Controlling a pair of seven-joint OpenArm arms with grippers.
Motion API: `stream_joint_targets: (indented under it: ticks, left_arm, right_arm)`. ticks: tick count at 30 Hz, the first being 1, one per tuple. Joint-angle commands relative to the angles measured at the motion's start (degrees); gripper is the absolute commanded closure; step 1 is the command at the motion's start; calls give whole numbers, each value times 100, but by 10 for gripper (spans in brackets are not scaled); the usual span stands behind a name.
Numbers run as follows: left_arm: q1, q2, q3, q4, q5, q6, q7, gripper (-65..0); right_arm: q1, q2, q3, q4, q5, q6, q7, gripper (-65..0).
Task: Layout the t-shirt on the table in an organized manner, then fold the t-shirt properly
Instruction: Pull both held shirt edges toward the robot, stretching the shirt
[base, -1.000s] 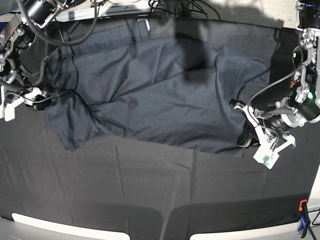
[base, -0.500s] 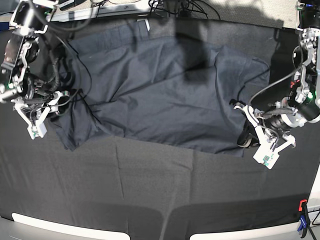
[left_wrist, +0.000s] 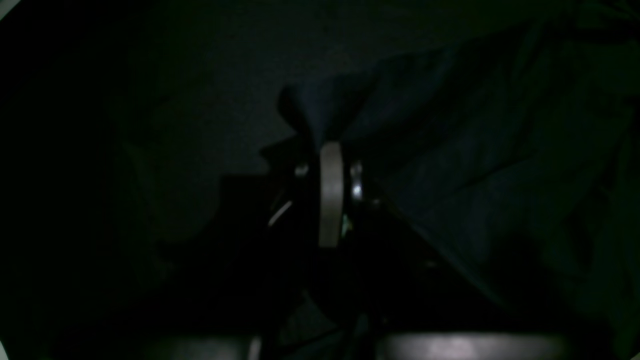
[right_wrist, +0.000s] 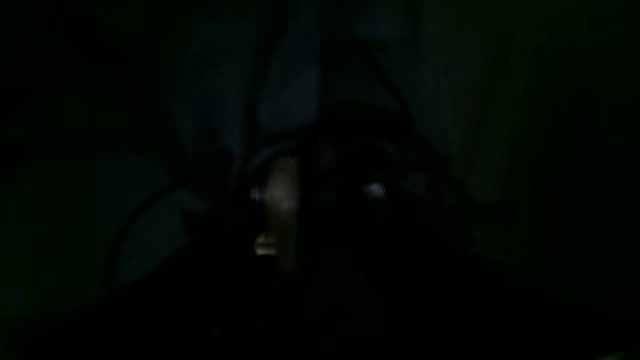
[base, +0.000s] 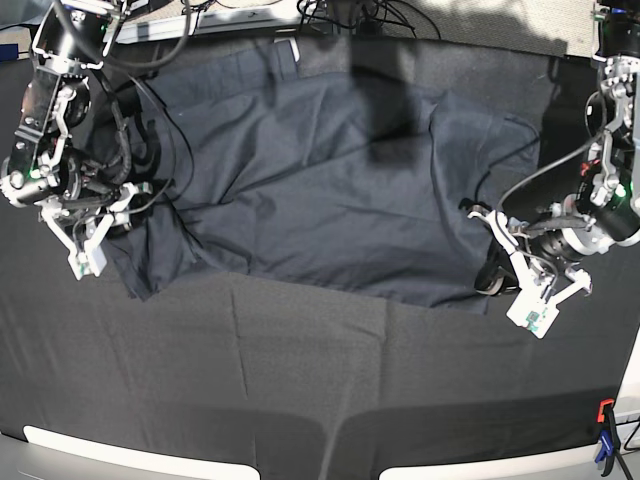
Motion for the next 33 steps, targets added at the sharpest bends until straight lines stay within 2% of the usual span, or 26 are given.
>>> stream_joint_targets:
  ticks: [1, 7, 12, 16, 22, 25, 30, 33]
  left_arm:
    - [-111, -68, -39, 96, -31, 15, -131, 0]
    - [-111, -68, -39, 96, -33, 17, -138, 0]
    - [-111, -68, -39, 96, -31, 17, -136, 0]
    - [-114, -68, -39, 96, -31, 15, -138, 0]
    - [-164, -68, -39, 96, -28, 7, -382, 0]
    - [-260, -68, -39, 96, -24, 0, -678, 0]
    - [-221, -61, -37, 22, 426, 2, -2188, 0]
    - [-240, 50, -37, -267, 422, 0, -2288, 0]
  right_arm:
    - [96, 66, 24, 81, 39, 141, 92, -9]
    - [179, 28, 24, 208, 107, 141, 92, 0]
    - [175, -22, 24, 953, 671, 141, -229, 0]
    - [175, -37, 26, 1609, 664, 141, -343, 0]
    - [293, -31, 31, 1650, 507, 141, -118, 0]
    - [562, -11, 31, 1648, 457, 141, -22, 0]
    - [1113, -20, 26, 1436, 476, 141, 289, 0]
    - [1486, -20, 22, 883, 483, 141, 391, 0]
